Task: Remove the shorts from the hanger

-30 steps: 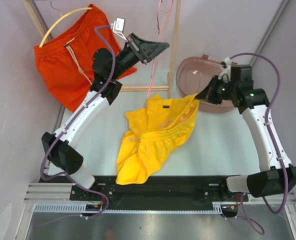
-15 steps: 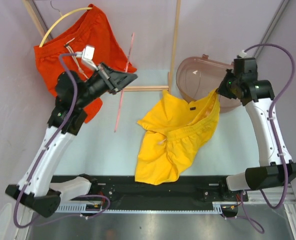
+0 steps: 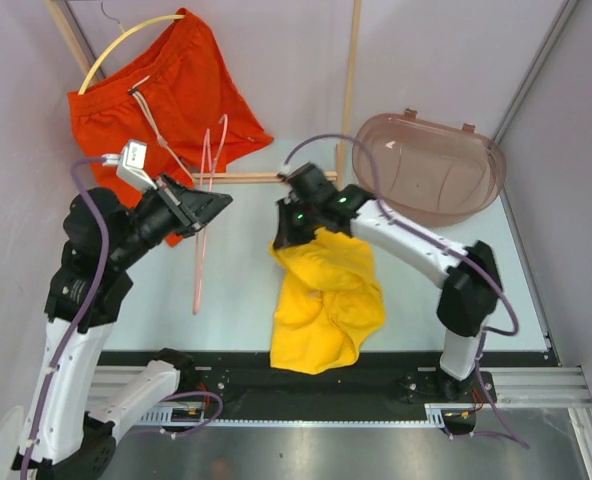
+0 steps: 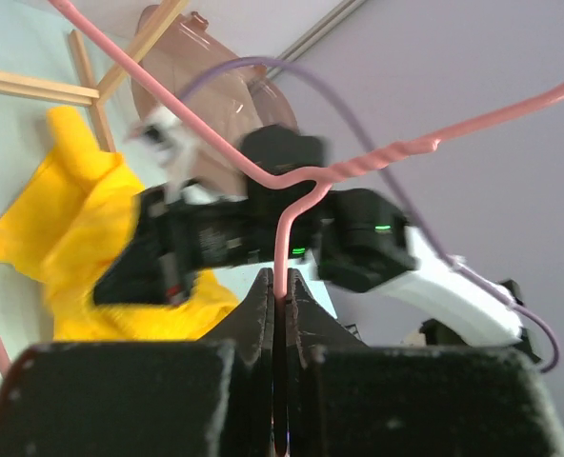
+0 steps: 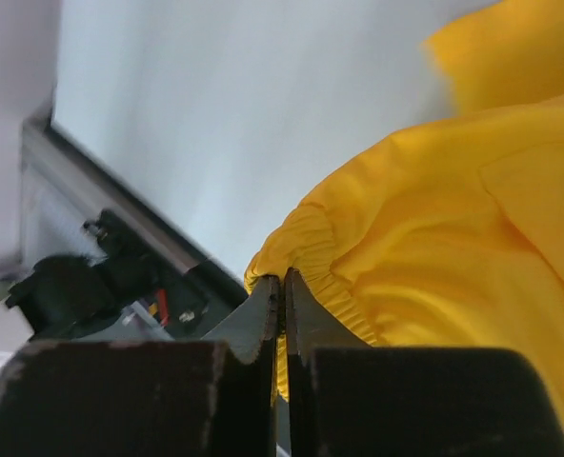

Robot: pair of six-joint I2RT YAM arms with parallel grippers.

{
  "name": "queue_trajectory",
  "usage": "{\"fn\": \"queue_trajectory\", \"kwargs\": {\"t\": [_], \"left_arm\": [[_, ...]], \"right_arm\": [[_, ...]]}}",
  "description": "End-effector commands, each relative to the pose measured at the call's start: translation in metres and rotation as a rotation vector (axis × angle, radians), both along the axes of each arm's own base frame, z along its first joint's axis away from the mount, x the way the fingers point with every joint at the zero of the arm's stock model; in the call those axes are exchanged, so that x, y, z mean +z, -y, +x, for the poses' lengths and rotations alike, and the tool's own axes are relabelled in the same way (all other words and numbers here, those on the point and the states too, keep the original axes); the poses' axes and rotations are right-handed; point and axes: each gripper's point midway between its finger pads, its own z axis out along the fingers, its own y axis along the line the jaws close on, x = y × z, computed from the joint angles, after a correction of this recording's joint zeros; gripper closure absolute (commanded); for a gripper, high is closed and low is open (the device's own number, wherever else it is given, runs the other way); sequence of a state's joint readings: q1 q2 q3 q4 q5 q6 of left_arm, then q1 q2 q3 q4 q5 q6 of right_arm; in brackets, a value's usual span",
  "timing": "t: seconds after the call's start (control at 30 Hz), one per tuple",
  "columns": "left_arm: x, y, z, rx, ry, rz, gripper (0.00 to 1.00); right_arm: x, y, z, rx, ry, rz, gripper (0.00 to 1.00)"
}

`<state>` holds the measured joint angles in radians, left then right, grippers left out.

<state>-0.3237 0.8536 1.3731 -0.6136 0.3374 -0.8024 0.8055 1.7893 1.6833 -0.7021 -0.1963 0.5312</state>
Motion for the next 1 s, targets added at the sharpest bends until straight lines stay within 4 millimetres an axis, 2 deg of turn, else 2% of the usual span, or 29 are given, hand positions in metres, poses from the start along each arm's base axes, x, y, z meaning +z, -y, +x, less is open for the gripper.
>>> {"fn": "queue_trajectory", "kwargs": {"t": [0.0, 0.07, 0.17, 0.2, 0.27, 0.3, 0.33, 0.37, 0.47, 0.57, 0.6, 0.67, 0.73, 0.8, 0.93, 0.97], "left_arm": [[0.009, -0.014, -0.017, 0.039, 0.031, 0.018, 1.00], [0.008, -0.015, -0.026, 0.029, 0.029, 0.015, 1.00], [0.006, -0.014, -0.033, 0.013, 0.025, 0.006, 1.00], [0.006, -0.014, -0.035, 0.008, 0.023, 0.003, 1.00], [0.002, -0.014, -0.037, 0.003, 0.013, 0.002, 1.00], [0.002, -0.013, -0.039, -0.004, 0.008, -0.005, 1.00], [-0.002, -0.011, -0.038, -0.010, 0.000, -0.006, 1.00], [-0.002, -0.010, -0.038, -0.014, 0.001, -0.012, 1.00], [-0.008, -0.007, -0.038, -0.031, -0.016, -0.023, 1.00], [-0.011, -0.002, -0.035, -0.053, -0.022, -0.035, 1.00], [-0.011, 0.000, -0.033, -0.059, -0.025, -0.039, 1.00], [-0.015, 0.003, -0.031, -0.074, -0.036, -0.037, 1.00], [-0.017, 0.005, -0.030, -0.085, -0.041, -0.037, 1.00], [-0.019, 0.006, -0.028, -0.089, -0.045, -0.039, 1.00], [-0.022, 0.008, -0.029, -0.098, -0.060, -0.046, 1.00], [-0.023, 0.008, -0.029, -0.098, -0.063, -0.048, 1.00]], "right_arm": [[-0.002, -0.073, -0.053, 0.247, -0.200, 0.227, 1.00], [-0.024, -0.081, -0.055, 0.259, -0.252, 0.231, 1.00], [-0.062, -0.073, -0.060, 0.253, -0.315, 0.150, 0.99], [-0.072, -0.068, -0.062, 0.254, -0.321, 0.110, 0.84], [-0.093, -0.050, -0.077, 0.304, -0.363, 0.004, 0.65], [-0.095, -0.044, -0.082, 0.323, -0.368, -0.023, 0.48], [-0.101, -0.030, -0.088, 0.348, -0.357, -0.087, 0.39], [-0.097, -0.022, -0.097, 0.368, -0.334, -0.111, 0.24], [-0.094, 0.007, -0.109, 0.410, -0.270, -0.223, 0.12], [-0.077, 0.037, -0.112, 0.391, -0.190, -0.290, 0.03], [-0.062, 0.048, -0.107, 0.361, -0.137, -0.292, 0.00], [-0.051, 0.060, -0.101, 0.326, -0.101, -0.305, 0.00], [-0.042, 0.075, -0.083, 0.267, -0.069, -0.312, 0.00], [-0.041, 0.090, -0.066, 0.226, -0.054, -0.339, 0.00], [-0.042, 0.130, -0.011, 0.059, 0.008, -0.490, 0.00], [-0.051, 0.136, -0.002, 0.044, 0.005, -0.536, 0.00]]}}
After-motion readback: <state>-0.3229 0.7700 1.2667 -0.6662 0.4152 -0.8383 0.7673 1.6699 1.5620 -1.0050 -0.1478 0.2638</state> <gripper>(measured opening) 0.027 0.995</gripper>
